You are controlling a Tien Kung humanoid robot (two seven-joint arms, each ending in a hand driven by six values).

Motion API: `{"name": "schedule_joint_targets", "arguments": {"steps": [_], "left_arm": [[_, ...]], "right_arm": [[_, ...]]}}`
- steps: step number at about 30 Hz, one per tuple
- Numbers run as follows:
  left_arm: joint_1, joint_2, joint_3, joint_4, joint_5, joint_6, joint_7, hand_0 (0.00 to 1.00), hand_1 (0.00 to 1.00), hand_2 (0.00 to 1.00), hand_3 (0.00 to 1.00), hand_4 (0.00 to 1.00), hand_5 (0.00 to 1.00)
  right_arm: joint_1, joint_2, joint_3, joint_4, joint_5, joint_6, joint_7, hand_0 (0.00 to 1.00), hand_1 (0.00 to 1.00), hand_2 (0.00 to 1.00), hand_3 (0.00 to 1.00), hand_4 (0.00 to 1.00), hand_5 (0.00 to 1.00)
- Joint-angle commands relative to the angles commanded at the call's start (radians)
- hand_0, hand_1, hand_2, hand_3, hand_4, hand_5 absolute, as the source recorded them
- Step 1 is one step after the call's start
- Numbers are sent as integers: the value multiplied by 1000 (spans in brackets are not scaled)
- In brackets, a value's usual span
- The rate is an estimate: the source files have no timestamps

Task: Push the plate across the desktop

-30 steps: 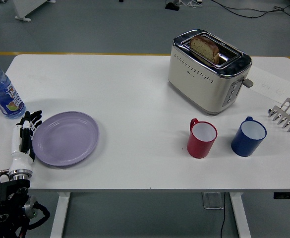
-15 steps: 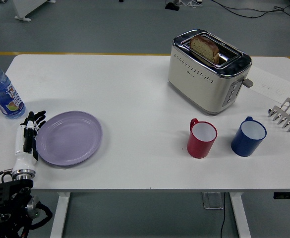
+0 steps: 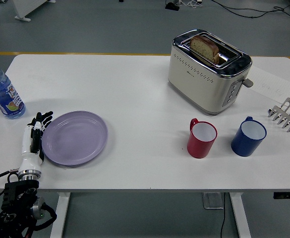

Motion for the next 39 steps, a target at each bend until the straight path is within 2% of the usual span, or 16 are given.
{"name": "schedule_joint_targets", "arguments": {"steps": [17,39], "left_arm": [[-10,0,70,25,-21,19,-14,788,818,806,650,566,998],[-63,0,157,59,-39,34,-14,789,818,809,653,558,998]], "right_arm": [[-9,-1,9,2,-18,2,-8,632,599,683,607,358,392],[2,-4,-5,1,4,1,0,633,599,682,607,358,390]]}}
